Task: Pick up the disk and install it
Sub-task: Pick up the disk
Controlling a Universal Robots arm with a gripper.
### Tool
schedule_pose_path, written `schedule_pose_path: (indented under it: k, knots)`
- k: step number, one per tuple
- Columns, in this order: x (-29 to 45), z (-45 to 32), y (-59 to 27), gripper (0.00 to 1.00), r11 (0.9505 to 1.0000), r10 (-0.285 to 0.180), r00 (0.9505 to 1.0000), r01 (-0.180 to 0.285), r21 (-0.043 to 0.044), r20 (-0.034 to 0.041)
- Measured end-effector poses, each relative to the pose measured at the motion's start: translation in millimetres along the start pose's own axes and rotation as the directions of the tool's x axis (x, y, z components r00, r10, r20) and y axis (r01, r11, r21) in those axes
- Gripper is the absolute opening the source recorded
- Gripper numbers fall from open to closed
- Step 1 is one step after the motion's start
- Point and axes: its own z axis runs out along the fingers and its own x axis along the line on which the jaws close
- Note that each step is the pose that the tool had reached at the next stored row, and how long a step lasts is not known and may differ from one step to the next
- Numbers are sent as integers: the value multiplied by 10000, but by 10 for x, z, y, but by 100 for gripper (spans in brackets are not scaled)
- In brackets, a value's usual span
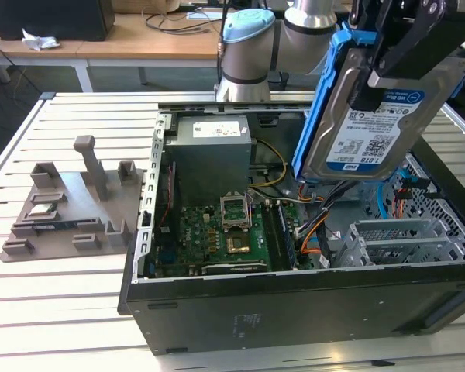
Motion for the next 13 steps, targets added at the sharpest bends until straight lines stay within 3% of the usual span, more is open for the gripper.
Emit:
schedule_pose_path:
  k: [13]
  knots:
    - [258,19,-18,37,10000,0,10000,0,1,0]
